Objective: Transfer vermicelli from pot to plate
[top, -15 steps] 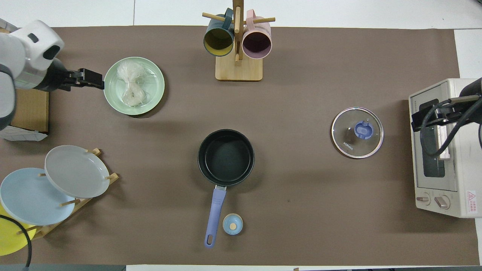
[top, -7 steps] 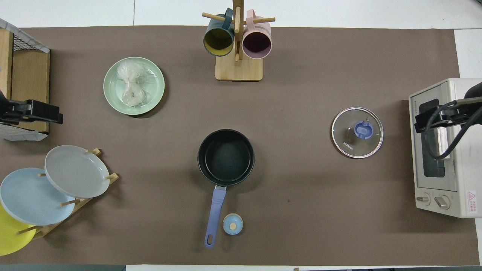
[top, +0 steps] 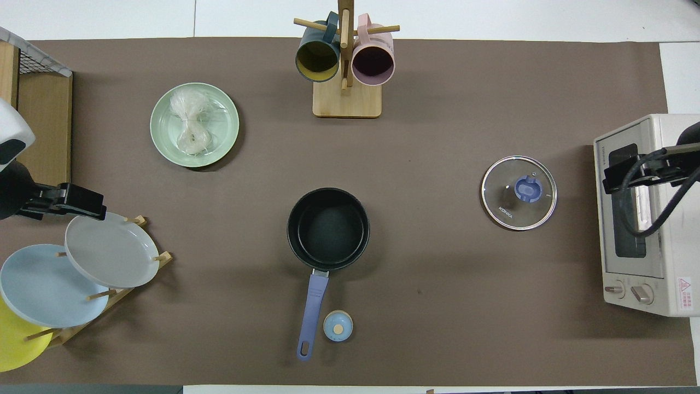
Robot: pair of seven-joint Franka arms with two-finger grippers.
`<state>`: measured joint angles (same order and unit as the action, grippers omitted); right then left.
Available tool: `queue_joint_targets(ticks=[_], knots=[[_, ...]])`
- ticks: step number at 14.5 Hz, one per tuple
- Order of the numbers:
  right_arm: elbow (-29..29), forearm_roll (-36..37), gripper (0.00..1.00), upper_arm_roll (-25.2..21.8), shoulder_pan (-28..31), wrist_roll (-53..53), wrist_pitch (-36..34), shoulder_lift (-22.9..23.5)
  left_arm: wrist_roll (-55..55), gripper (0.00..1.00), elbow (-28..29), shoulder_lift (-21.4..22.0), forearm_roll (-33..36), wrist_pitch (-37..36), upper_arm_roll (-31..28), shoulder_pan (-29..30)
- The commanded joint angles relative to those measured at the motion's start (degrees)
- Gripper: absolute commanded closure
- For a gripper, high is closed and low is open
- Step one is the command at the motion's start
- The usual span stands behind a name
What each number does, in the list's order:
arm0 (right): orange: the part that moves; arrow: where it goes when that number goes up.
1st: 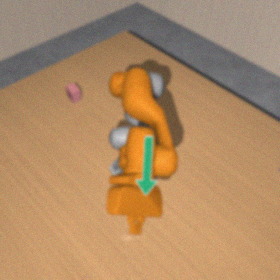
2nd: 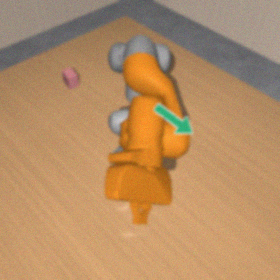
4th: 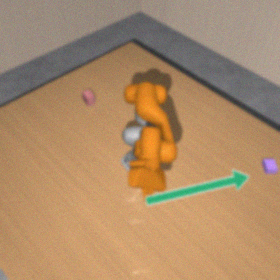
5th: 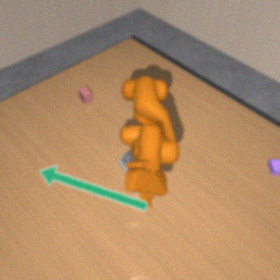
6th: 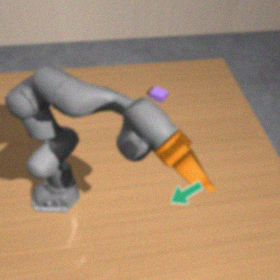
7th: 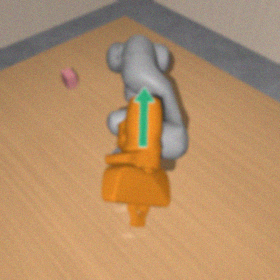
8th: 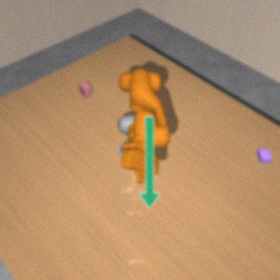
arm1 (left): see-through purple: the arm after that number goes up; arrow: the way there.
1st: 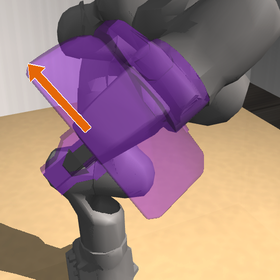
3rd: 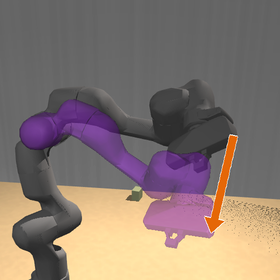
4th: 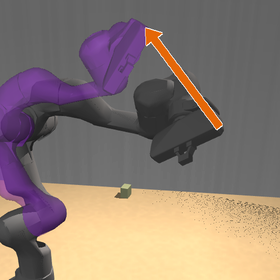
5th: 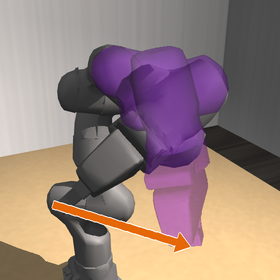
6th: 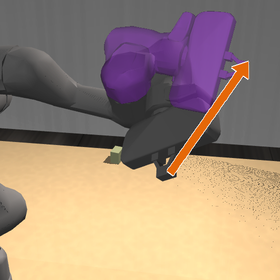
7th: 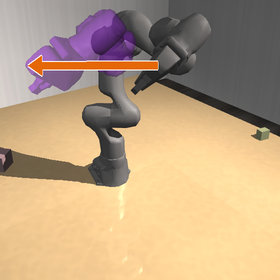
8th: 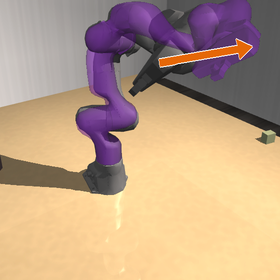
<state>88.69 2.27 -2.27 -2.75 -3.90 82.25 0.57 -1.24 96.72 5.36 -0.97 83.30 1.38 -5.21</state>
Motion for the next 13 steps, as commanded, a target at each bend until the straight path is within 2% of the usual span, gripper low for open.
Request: queue_joint_targets(ticks=[1,7,13], knots=[[0.60,-1.48,0.00,-0.19,1.16,-0.32,0.28,-0.65,-1.05,0.00,-8.99,-3.25,0.88,-5.60,-0.23,-1.29],[-0.45,-1.48,0.00,-0.19,1.60,-0.15,-0.43,-0.39,-2.28,0.00,-4.00,-1.49,0.61,1.15,-0.14,-0.15],[-0.54,-1.39,0.00,-0.10,1.52,-0.06,-0.16,-0.30,-1.49,0.00,-3.91,-1.49,0.61,1.16,0.38,0.82]])
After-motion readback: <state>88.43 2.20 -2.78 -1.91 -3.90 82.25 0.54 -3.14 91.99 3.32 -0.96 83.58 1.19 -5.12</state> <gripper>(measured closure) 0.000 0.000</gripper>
